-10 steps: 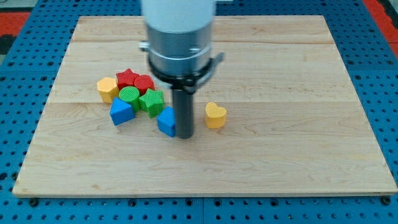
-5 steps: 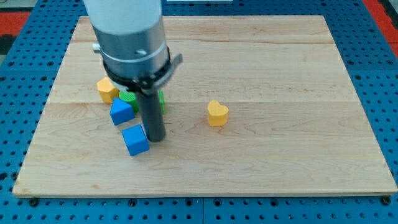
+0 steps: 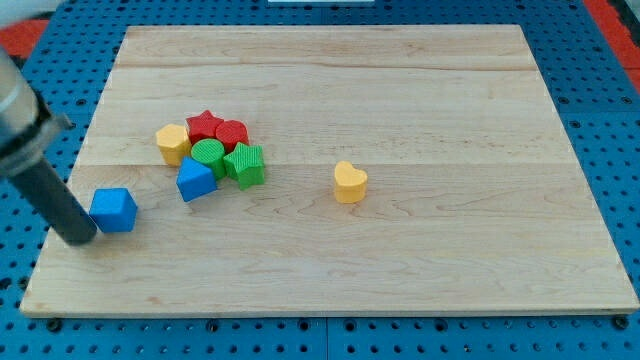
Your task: Put the blue cube at the bottom side of the yellow hexagon
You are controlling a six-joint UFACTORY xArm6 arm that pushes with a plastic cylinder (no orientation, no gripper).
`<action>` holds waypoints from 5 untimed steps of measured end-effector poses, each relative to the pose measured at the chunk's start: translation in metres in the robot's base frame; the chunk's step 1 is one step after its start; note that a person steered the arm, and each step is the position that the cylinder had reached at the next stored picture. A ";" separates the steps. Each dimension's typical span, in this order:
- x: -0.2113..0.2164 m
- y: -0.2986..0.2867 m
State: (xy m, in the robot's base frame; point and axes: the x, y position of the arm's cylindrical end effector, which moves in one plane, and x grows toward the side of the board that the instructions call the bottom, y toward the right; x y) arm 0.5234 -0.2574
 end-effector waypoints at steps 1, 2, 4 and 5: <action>-0.030 0.037; -0.031 0.041; -0.018 0.087; -0.050 0.072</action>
